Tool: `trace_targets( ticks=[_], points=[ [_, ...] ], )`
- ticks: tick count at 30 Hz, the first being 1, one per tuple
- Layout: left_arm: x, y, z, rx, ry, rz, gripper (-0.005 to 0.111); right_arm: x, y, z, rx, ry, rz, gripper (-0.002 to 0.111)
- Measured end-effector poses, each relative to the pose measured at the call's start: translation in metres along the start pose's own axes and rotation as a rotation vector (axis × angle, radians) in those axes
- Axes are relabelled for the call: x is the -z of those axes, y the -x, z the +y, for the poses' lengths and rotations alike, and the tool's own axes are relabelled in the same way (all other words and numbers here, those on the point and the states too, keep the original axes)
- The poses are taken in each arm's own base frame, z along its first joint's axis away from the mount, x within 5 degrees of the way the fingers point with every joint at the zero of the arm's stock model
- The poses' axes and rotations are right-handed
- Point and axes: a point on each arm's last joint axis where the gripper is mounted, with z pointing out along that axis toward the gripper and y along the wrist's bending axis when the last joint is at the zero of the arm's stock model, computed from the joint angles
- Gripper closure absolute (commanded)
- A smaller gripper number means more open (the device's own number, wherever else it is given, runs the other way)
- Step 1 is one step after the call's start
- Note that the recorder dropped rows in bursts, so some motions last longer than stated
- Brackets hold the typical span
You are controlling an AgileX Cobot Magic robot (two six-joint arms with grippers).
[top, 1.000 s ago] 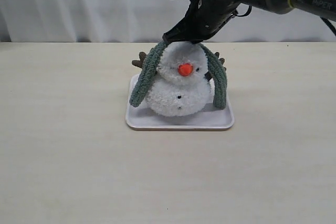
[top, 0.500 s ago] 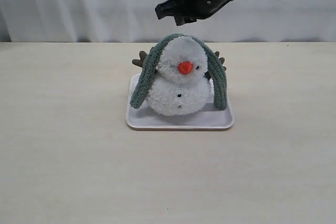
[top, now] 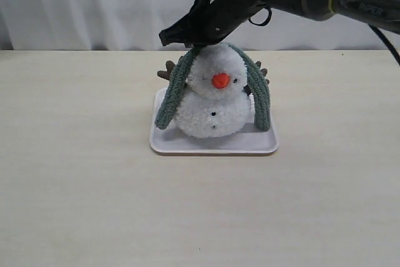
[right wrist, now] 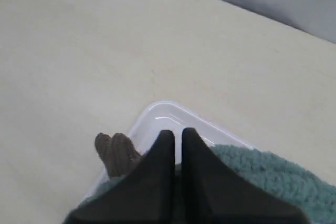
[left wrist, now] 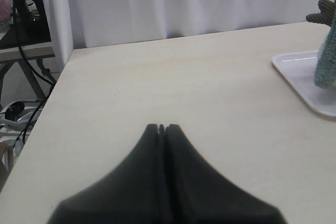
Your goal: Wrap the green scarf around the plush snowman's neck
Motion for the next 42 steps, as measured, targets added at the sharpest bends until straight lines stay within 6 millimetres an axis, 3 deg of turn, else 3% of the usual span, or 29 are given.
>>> trace_targets(
  ticks=[5,21,24,28,33,37,42],
  points=[
    [0.000,0.000,0.000,0.000,0.000,0.000,0.107,-0.017,-0.012,-0.002,-0.003,-0.014,0.062,0.104],
    [0.000,0.000,0.000,0.000,0.000,0.000,0.107,-0.037,-0.028,-0.002,-0.006,-0.009,0.154,0.104],
    [0.000,0.000,0.000,0.000,0.000,0.000,0.107,-0.035,-0.026,-0.002,-0.006,-0.009,0.142,0.097],
    [0.000,0.000,0.000,0.000,0.000,0.000,0.107,-0.024,-0.016,-0.001,-0.003,-0.008,0.128,0.082],
    [0.000,0.000,0.000,0.000,0.000,0.000,0.107,0.010,0.004,0.002,-0.004,0.004,0.125,0.064],
    [0.000,0.000,0.000,0.000,0.000,0.000,0.107,0.043,0.012,0.004,-0.004,0.014,0.156,0.062],
    [0.000,0.000,0.000,0.000,0.000,0.000,0.107,0.072,0.007,0.009,-0.030,0.041,0.267,0.062]
  ],
)
